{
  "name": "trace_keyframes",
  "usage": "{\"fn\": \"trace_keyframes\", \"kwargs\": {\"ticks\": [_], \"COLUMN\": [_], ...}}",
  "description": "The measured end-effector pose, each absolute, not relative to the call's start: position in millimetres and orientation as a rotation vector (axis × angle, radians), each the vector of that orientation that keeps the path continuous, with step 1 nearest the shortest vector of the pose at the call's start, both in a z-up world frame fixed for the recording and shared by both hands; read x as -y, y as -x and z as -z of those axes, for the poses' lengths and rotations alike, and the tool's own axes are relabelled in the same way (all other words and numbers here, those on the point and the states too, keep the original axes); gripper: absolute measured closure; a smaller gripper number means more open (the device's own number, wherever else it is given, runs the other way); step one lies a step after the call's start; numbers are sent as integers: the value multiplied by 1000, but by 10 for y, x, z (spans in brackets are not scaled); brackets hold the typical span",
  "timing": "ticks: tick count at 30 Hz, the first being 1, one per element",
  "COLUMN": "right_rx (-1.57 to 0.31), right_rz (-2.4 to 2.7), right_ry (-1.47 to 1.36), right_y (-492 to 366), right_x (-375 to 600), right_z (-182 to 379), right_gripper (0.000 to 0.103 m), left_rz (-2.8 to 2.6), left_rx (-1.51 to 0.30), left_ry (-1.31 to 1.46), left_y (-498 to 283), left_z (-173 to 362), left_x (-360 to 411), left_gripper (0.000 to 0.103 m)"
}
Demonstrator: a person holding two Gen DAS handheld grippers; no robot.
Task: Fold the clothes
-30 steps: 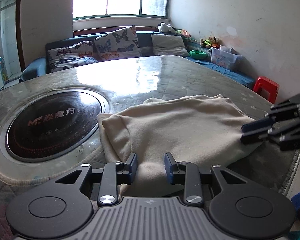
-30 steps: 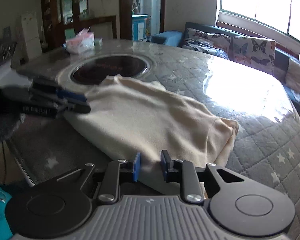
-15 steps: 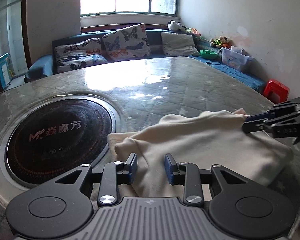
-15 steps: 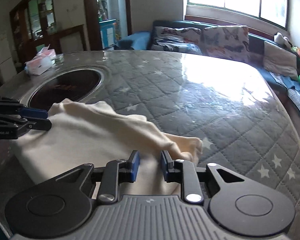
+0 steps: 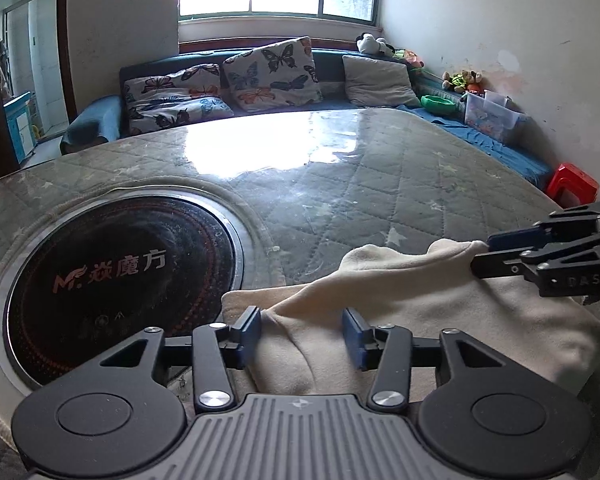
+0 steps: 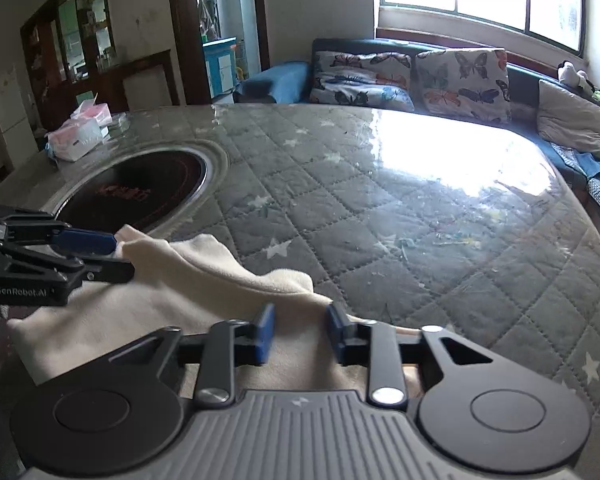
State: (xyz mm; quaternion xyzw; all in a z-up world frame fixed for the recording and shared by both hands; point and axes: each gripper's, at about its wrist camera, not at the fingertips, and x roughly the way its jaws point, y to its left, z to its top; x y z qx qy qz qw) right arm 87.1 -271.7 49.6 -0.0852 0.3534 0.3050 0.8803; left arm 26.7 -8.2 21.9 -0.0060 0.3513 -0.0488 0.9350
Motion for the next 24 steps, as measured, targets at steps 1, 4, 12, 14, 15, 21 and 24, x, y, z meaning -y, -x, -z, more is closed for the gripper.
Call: {"fn": "trace_keyframes", "kwargs": {"ticks": [1,4,12,14,15,21,24], "right_rx": [-727,-701,-645,-637,-634,-608,-602], "right_rz": [-632,-618,-578,-572,-570,-547,-539], "right_ry": [177,167,139,134,131,129,122], "right_y": [-848,-778,-520,-459,-426,-224,-130], "right_x": [2726,2764,2883,2902,2912,2946,2949], "right_z": [-517,-579,-685,-693,-696,-684,-672], "right_gripper": [58,47,18,15,12,0,0], "left_rz": [95,84,68,66,65,68,67], "left_rx": [-720,-717,-697,-695,-695,-681,-680], "left_ry": [15,14,8,5,7,22,25], "left_y": [-257,-225,-34,7,30,197,269], "left_z": [-226,-262,-343,-355,-360,-376,-379], "left_x": [93,133,232,261,268,311,334], "left_gripper": [48,40,14,12,10,0,0]}}
